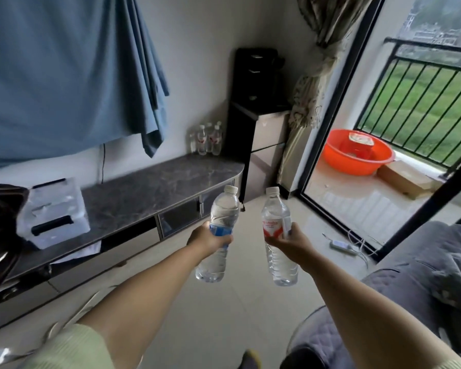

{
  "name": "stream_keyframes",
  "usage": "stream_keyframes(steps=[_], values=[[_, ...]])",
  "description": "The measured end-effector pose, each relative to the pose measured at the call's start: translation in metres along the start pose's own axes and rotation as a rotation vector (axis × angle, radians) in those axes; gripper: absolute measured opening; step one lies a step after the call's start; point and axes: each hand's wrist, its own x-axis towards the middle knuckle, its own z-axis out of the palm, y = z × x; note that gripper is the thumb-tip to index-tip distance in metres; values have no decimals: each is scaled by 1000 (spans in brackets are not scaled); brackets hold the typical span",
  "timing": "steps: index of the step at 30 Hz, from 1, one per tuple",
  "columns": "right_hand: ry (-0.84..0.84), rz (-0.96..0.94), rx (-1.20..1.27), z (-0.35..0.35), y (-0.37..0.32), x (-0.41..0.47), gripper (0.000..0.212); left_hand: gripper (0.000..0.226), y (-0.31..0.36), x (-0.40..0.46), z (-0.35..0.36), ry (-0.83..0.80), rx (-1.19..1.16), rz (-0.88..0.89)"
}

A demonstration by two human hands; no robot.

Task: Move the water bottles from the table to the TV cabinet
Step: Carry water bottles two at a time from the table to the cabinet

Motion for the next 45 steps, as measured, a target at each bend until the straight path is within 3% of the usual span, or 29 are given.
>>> stream_keyframes(steps=[5,12,15,21,32,38,45], values=[[-33,-22,-12,-9,-15,83,51,44,29,79,7,-12,4,1],[-148,-103,33,-34,-51,228,46,32,93,204,18,41,-104,-24],[-168,-95,62,-47,-63,284,56,37,114,246,21,87,-150,-50],[-178,-77,16,-47,-75,365,52,46,126,321,23,100,-108,-141],[-187,-2,-24,13,-119,548,56,54,131,510,-10,0,-95,-169],[-176,40,28,51,-168,664,59,59,150,634,-55,-4,-126,-199],[-183,86,-7,82,-191,765,61,49,153,725,-79,55,-60,-254]])
